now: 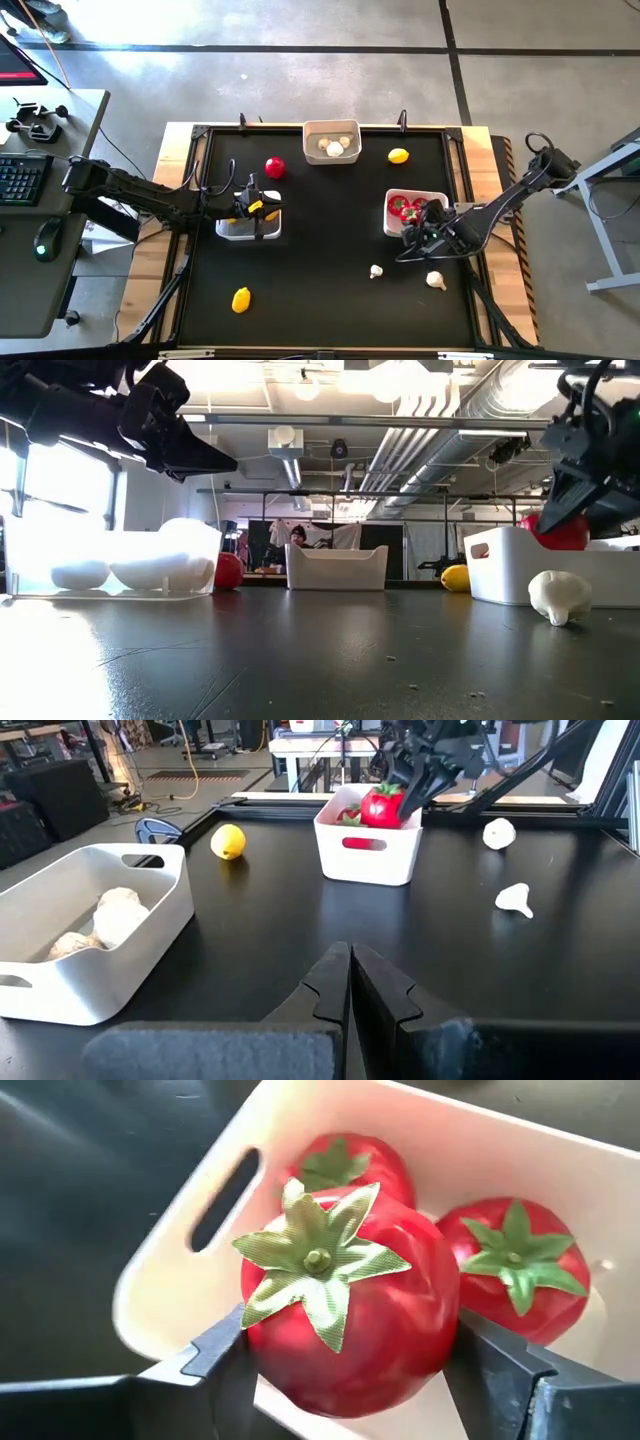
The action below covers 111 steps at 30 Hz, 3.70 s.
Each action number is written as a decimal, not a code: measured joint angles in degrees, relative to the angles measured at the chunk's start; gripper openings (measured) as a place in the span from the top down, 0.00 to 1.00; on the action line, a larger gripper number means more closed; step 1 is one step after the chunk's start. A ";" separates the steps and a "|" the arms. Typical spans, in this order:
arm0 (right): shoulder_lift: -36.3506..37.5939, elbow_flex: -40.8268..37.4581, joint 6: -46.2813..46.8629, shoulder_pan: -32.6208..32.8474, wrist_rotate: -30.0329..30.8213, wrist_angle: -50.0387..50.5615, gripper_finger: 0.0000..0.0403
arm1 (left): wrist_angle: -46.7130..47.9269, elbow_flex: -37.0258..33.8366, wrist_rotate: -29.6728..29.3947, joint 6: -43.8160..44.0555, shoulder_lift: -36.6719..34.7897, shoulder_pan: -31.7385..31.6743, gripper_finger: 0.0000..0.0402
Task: Sort produce into baskets
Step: Put the red tomato into the bottom right white bin, then put the white garlic into the top left white bin
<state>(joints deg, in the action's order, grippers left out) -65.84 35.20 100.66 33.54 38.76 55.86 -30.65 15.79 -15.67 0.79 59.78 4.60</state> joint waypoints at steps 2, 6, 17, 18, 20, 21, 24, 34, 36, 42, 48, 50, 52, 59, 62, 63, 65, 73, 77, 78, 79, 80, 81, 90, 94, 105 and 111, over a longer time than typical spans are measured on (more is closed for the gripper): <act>0.00 -0.95 -0.11 -1.15 -0.56 -0.95 0.40 | 0.02 0.00 0.01 0.16 -0.01 0.03 1.00; -0.02 -2.26 -2.44 -2.95 -2.75 -3.47 0.40 | 0.01 0.00 -0.01 0.56 -0.01 0.67 1.00; -0.04 -2.33 -9.54 -6.11 -7.21 -7.26 0.22 | 1.08 0.00 0.00 0.14 -0.01 1.51 1.00; -0.04 -2.33 -9.65 -6.19 -7.32 -7.26 0.19 | 1.24 0.00 0.01 0.14 -0.01 1.51 1.00; -0.04 -2.28 -10.57 -6.19 -7.34 -7.24 0.15 | 1.64 0.00 0.01 0.40 -0.01 1.51 1.00; -0.04 -2.02 -11.04 -6.19 -7.36 -6.95 0.13 | 1.82 0.00 0.01 0.52 0.01 1.51 1.00; -0.04 0.16 -13.26 -6.19 -7.37 -5.51 0.09 | 2.62 0.00 0.01 0.75 -0.01 1.51 1.00; -0.07 12.92 -21.95 -5.24 -7.37 2.97 0.14 | 4.10 0.00 0.03 1.60 -0.01 1.51 1.00; -0.41 15.86 -25.34 -3.88 -7.39 2.05 0.21 | 4.30 0.00 0.03 1.61 -0.01 1.76 1.00; -6.76 21.33 -38.63 0.51 -9.39 -7.41 0.55 | 4.37 0.00 0.05 1.59 -0.01 3.24 1.00; -17.00 23.32 -45.71 4.31 -15.02 -15.40 0.90 | 4.33 0.00 0.05 1.59 -0.01 4.64 1.00; -20.30 24.06 -45.71 5.57 -15.08 -16.54 0.97 | 4.33 0.00 0.05 1.61 -0.01 5.13 1.00; -23.58 24.93 -45.24 6.71 -14.98 -17.09 0.99 | 4.33 0.00 0.05 1.73 -0.01 5.58 1.00; -34.02 27.99 -42.64 8.13 -13.40 -17.22 0.75 | 4.24 0.00 0.05 1.78 -0.01 6.34 1.00; -36.86 28.73 -42.23 7.56 -11.73 -16.82 0.60 | 4.26 0.00 0.05 2.15 -0.01 6.32 1.00; -37.33 28.81 -42.19 7.20 -11.65 -16.44 0.55 | 4.26 0.00 0.05 2.15 -0.01 6.34 1.00; -37.68 28.81 -42.20 6.54 -11.37 -16.17 0.47 | 4.26 0.00 0.05 2.17 -0.01 6.34 1.00; -37.68 28.88 -42.15 6.09 -9.31 -14.21 0.38 | 4.31 0.00 0.05 2.17 -0.01 6.34 1.00; -37.68 28.88 -42.01 6.09 -9.29 -11.58 0.37 | 4.31 0.00 0.05 2.15 -0.01 6.33 1.00; -37.68 28.88 -42.03 6.09 -9.12 -10.75 0.37 | 4.31 0.00 0.05 2.15 -0.01 6.34 1.00; -37.68 28.88 -42.29 6.01 -8.50 -9.85 0.37 | 4.28 0.00 0.05 2.15 0.00 6.34 1.00; -37.68 28.88 -42.70 5.92 -7.38 -8.96 0.37 | 4.31 0.00 0.05 2.15 -0.01 6.32 1.00; -37.68 28.88 -43.35 5.88 -6.28 -8.35 0.37 | 4.31 0.00 0.05 2.15 -0.01 6.34 1.00; -37.68 28.88 -60.07 3.18 -7.67 -13.99 0.38 | 4.31 0.00 0.05 2.15 -0.01 6.34 1.00; -37.68 28.88 -68.41 1.53 -11.62 -18.80 0.38 | 4.31 0.00 0.05 2.13 -0.01 6.34 1.00; -37.70 28.86 -75.62 -1.96 -17.08 -21.79 0.41 | 4.54 0.00 0.05 2.09 -0.01 6.32 1.00; -37.70 28.86 -77.66 -4.01 -19.91 -20.40 0.53 | 5.47 0.00 0.05 2.07 0.01 6.34 1.00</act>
<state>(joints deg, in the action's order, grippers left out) -103.55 64.05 23.00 29.53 18.85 35.46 -25.19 15.79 -15.62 2.85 59.79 10.94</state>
